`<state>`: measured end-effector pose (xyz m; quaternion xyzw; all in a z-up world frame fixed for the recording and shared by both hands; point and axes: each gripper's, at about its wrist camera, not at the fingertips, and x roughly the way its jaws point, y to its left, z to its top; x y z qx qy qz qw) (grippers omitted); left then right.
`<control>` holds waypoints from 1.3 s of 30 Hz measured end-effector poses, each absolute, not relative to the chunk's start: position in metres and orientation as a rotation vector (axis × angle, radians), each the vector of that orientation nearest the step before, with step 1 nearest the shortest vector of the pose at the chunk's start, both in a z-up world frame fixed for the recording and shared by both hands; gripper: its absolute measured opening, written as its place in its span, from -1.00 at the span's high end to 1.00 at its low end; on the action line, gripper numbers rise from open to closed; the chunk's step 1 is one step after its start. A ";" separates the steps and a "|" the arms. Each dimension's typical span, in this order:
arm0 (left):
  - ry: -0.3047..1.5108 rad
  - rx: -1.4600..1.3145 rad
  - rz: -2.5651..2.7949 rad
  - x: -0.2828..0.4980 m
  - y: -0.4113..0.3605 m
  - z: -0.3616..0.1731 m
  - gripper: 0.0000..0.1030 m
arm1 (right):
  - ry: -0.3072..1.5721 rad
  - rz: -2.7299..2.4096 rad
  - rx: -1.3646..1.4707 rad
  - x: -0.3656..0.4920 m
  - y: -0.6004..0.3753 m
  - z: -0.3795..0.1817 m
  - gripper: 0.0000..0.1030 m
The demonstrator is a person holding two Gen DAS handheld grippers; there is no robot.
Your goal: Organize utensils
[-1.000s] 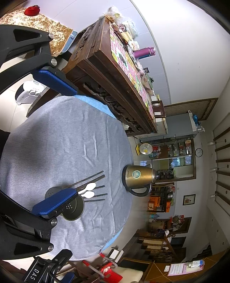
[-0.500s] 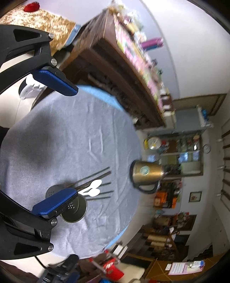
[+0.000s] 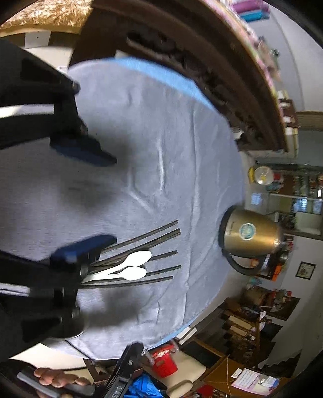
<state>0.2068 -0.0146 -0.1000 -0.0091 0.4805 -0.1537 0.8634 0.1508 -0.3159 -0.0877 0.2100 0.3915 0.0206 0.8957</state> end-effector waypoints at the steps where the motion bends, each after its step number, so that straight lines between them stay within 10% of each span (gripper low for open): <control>1: 1.032 -0.019 -0.329 0.220 -0.018 -0.106 0.16 | 0.825 0.059 0.450 0.164 -0.318 -0.094 0.02; 24: 1.322 -0.016 -0.331 0.374 -0.089 -0.178 0.15 | 1.146 -0.062 0.500 0.355 -0.336 -0.185 0.15; 34: 1.301 0.025 -0.310 0.382 -0.108 -0.178 0.16 | 1.160 -0.121 0.271 0.368 -0.313 -0.190 0.65; 39: 1.249 0.077 -0.303 0.379 -0.116 -0.175 0.77 | 1.148 -0.103 0.290 0.358 -0.316 -0.190 0.86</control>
